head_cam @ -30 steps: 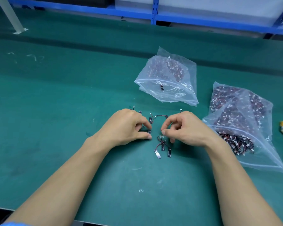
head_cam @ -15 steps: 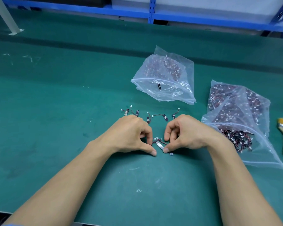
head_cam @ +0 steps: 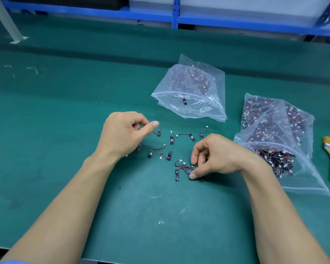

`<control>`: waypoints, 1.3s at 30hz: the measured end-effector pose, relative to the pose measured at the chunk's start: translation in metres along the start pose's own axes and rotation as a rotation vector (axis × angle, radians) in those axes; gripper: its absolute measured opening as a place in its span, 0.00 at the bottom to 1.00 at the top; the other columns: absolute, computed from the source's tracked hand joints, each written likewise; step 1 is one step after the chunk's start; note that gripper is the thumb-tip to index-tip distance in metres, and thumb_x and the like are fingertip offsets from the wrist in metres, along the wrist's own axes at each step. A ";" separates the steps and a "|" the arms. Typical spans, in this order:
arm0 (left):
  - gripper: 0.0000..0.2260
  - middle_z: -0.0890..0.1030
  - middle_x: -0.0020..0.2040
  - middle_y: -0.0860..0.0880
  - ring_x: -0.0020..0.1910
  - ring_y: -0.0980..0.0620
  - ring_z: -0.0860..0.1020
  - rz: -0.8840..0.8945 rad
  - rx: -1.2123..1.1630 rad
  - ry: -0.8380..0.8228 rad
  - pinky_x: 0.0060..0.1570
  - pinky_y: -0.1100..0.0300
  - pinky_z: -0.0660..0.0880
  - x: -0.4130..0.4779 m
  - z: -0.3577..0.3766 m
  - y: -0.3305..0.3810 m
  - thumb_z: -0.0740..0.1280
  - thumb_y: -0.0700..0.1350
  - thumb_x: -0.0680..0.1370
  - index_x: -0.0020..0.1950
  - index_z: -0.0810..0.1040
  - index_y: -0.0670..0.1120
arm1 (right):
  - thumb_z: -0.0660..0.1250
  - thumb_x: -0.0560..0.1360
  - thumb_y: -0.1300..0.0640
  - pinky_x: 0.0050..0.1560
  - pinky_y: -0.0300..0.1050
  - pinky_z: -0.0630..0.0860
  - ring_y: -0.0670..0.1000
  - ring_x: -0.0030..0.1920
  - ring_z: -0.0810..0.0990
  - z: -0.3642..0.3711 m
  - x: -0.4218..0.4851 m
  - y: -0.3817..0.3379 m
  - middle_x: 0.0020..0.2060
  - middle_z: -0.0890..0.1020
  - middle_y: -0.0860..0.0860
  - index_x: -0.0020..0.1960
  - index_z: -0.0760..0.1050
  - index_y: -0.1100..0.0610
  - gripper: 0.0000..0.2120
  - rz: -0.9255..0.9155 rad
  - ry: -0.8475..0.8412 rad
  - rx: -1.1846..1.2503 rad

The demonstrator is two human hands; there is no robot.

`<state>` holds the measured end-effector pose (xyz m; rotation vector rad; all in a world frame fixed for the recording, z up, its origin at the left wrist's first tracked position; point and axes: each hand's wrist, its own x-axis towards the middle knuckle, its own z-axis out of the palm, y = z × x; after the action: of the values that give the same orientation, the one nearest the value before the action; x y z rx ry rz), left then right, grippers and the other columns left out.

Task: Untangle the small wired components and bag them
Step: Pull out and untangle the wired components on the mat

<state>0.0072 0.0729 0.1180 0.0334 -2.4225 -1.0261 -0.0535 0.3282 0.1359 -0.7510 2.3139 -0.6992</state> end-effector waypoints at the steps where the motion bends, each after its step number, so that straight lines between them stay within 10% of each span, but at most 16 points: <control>1: 0.13 0.65 0.24 0.53 0.26 0.53 0.62 0.002 -0.001 0.002 0.30 0.59 0.62 0.000 0.000 0.000 0.73 0.54 0.74 0.32 0.81 0.50 | 0.84 0.64 0.53 0.31 0.32 0.69 0.42 0.27 0.76 0.000 0.001 0.000 0.28 0.83 0.45 0.39 0.80 0.54 0.13 -0.016 0.005 -0.008; 18: 0.13 0.67 0.24 0.53 0.27 0.54 0.66 0.091 -0.016 -0.052 0.31 0.59 0.63 -0.004 0.004 0.009 0.74 0.50 0.74 0.32 0.80 0.47 | 0.73 0.67 0.62 0.33 0.33 0.72 0.42 0.28 0.74 -0.003 -0.002 0.003 0.26 0.81 0.46 0.35 0.82 0.52 0.06 -0.010 0.054 0.002; 30: 0.08 0.71 0.28 0.58 0.35 0.58 0.71 0.329 -0.001 -0.533 0.47 0.50 0.74 -0.017 0.021 0.029 0.78 0.55 0.70 0.45 0.86 0.55 | 0.72 0.67 0.63 0.33 0.34 0.69 0.43 0.28 0.71 -0.006 -0.003 0.008 0.27 0.77 0.46 0.35 0.80 0.53 0.06 -0.067 0.072 0.039; 39: 0.05 0.71 0.28 0.57 0.35 0.59 0.71 0.266 0.026 -0.531 0.51 0.48 0.76 -0.017 0.026 0.026 0.77 0.53 0.71 0.39 0.84 0.55 | 0.72 0.67 0.63 0.28 0.35 0.68 0.46 0.28 0.72 -0.013 -0.006 0.014 0.32 0.84 0.51 0.36 0.77 0.56 0.05 -0.085 0.100 0.171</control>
<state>0.0146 0.1121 0.1129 -0.6081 -2.8017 -0.9690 -0.0633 0.3456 0.1377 -0.7537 2.2862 -0.9797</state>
